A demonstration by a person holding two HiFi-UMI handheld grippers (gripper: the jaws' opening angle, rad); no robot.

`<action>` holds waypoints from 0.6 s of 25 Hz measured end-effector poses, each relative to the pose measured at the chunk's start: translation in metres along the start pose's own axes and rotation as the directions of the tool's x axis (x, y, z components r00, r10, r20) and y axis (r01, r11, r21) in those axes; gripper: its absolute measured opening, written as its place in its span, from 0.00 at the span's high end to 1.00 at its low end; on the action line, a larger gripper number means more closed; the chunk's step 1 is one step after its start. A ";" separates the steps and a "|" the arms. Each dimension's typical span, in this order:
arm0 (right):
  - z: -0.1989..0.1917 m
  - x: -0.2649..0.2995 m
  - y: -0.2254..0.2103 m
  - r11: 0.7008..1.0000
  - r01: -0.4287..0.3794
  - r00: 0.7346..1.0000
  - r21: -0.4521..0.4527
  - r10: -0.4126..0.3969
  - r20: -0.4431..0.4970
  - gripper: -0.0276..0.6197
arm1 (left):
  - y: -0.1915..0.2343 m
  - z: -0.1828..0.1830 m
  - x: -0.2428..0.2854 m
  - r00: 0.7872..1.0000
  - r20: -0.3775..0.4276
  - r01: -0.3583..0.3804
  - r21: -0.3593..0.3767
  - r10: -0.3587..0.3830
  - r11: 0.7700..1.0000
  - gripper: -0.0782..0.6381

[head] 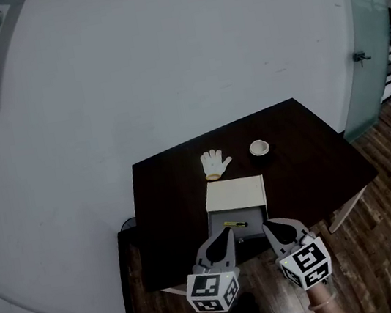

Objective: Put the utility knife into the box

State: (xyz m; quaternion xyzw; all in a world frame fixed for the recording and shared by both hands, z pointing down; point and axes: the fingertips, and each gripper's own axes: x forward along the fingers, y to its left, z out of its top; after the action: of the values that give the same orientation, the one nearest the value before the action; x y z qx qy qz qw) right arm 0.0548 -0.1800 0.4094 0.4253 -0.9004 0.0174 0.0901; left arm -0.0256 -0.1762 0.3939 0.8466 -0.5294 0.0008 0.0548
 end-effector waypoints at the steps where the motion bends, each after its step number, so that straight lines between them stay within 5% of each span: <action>1: 0.002 -0.001 0.000 1.000 0.003 1.000 0.000 -0.003 0.004 0.95 | -0.001 0.001 0.000 1.000 -0.001 0.002 0.001 -0.002 1.000 0.87; 15: 0.016 0.000 -0.002 0.999 0.036 0.999 -0.009 -0.036 0.025 0.95 | 0.003 0.004 0.005 0.999 -0.006 0.032 -0.007 -0.032 0.999 0.87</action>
State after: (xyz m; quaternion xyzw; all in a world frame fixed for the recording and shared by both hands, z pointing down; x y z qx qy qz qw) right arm 0.0539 -0.1824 0.3932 0.4413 -0.8936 0.0064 0.0814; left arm -0.0267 -0.1825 0.3902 0.8547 -0.5158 0.0004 0.0594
